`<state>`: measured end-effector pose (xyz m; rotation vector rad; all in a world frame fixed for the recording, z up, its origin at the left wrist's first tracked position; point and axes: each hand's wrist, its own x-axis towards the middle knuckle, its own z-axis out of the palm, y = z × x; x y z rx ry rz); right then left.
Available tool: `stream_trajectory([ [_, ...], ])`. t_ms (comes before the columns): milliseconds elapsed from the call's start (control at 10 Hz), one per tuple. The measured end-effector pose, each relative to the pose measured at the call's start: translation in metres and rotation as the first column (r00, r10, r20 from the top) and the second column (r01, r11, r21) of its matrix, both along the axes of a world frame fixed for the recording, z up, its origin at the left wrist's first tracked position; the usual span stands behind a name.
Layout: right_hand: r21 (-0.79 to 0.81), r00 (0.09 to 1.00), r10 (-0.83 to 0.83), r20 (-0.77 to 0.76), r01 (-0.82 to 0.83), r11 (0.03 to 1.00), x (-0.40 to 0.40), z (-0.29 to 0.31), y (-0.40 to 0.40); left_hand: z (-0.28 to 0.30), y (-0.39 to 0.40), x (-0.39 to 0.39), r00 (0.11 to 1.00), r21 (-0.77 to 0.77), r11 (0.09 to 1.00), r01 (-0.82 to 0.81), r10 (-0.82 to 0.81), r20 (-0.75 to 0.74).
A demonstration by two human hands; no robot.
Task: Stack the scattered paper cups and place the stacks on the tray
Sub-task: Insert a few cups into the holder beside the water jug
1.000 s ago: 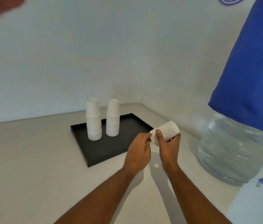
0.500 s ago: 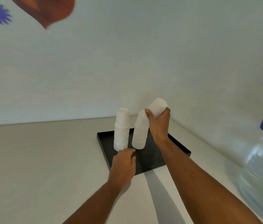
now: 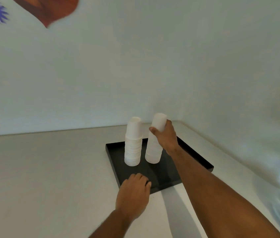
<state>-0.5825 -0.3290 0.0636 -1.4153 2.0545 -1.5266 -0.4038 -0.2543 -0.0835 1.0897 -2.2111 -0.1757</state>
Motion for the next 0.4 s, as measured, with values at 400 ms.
stream_trajectory([
  [400,0.117,0.995,-0.017,0.098,0.005,0.993,0.002,-0.032,0.045,0.003,0.001,0.002,0.998,-0.043,0.999,0.002,0.000,0.058],
])
